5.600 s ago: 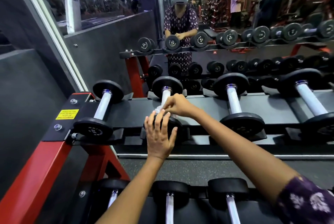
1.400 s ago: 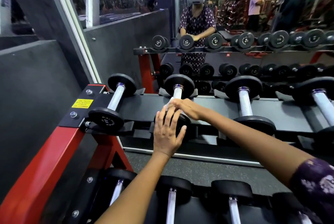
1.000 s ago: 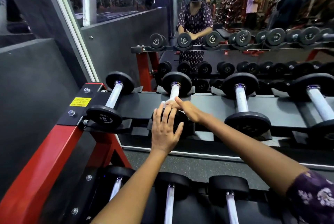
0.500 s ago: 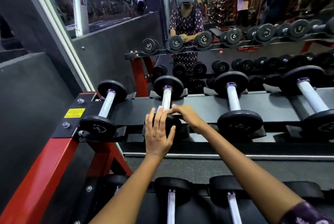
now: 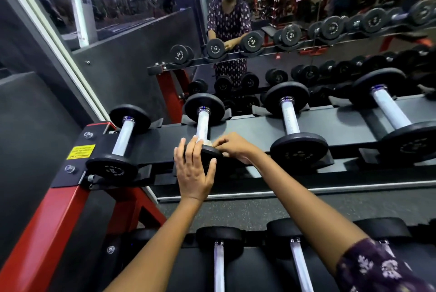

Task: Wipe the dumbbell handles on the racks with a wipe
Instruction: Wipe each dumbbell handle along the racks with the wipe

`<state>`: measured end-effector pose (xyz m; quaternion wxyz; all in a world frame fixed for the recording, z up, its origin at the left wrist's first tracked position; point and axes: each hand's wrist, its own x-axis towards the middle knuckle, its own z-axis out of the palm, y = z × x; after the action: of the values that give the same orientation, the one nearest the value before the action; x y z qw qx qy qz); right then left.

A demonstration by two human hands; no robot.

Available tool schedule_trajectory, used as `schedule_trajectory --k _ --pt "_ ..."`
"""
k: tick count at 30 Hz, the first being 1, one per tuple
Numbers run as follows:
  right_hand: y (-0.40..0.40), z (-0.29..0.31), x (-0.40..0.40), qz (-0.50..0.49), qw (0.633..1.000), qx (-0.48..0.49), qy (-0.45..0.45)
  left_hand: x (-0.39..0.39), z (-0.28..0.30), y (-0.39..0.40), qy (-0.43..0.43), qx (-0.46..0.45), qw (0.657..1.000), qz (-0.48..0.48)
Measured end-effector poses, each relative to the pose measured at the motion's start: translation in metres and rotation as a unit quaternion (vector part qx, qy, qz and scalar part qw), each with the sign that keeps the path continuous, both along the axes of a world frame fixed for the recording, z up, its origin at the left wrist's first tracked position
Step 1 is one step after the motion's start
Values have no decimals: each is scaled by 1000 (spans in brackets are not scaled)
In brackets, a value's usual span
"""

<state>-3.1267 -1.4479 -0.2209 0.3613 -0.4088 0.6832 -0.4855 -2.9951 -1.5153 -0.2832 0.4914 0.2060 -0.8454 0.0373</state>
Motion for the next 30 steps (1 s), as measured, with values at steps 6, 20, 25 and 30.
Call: schedule_trajectory --k 6,20,25,30 --pt "-12 20 -1 -23 995 44 -82 -3 -1 0 7 -9 1000 3" --pt "-28 34 0 -97 946 64 -302 -6 -3 0 11 -12 1000 7" --pt "-41 37 -10 -121 902 -57 -411 -4 -3 -3 9 -22 1000 8" --pt "-41 39 -11 -97 919 -38 -381 -7 -4 -3 12 -23 1000 10"
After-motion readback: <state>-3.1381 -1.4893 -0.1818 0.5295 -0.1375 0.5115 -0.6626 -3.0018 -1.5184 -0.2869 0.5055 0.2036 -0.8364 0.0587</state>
